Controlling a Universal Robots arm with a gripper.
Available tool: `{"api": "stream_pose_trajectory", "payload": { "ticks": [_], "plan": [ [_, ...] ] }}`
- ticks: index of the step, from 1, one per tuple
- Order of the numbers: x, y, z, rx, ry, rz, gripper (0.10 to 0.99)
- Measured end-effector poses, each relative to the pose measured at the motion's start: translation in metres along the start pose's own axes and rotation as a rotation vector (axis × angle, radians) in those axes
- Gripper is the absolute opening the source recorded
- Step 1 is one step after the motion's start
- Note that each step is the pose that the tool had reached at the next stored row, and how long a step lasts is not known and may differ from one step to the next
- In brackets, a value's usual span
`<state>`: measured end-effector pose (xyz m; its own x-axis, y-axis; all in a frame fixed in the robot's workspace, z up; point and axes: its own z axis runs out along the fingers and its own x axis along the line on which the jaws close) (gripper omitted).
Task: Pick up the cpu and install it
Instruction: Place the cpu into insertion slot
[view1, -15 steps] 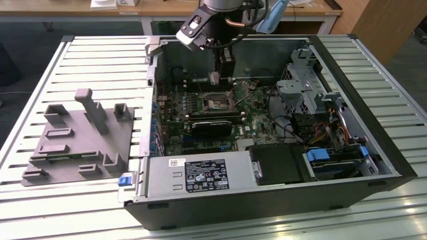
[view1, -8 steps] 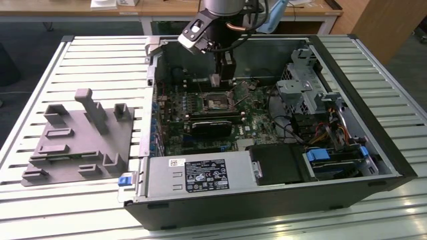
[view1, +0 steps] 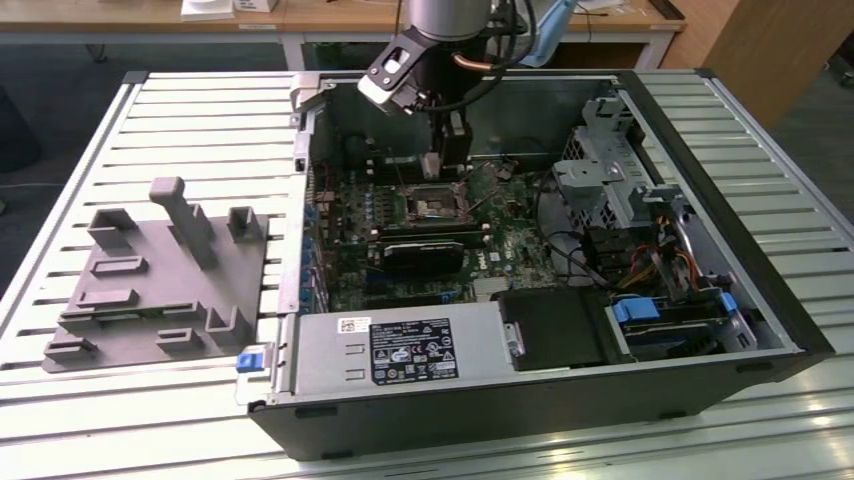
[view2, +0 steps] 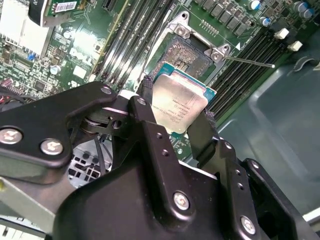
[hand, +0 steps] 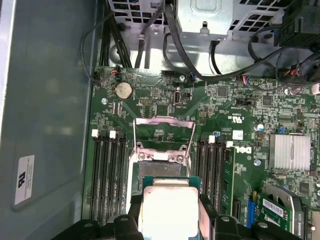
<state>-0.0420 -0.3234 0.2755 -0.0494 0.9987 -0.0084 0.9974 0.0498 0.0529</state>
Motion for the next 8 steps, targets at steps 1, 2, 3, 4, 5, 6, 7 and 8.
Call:
{"api": "stream_pose_trajectory", "payload": {
  "ticks": [1, 2, 3, 4, 5, 6, 7, 8],
  "plan": [
    [0.0000, -0.0001, 0.0010, 0.000, 0.0002, -0.002, 0.529],
    [0.0000, -0.0001, 0.0024, 0.000, 0.0003, -0.003, 0.529],
    [0.0001, -0.0001, 0.0040, 0.000, 0.0003, -0.003, 0.529],
    [0.0001, -0.0001, 0.0058, 0.000, 0.0002, -0.003, 0.529],
    [0.0001, -0.0001, 0.0076, 0.000, 0.0002, -0.003, 0.529],
    [0.0001, -0.0001, 0.0095, 0.000, 0.0002, -0.003, 0.529],
    [0.0001, -0.0001, 0.0112, 0.000, 0.0003, -0.003, 0.529],
    [0.0001, -0.0002, 0.0127, 0.000, 0.0003, -0.003, 0.529]
  ]
}}
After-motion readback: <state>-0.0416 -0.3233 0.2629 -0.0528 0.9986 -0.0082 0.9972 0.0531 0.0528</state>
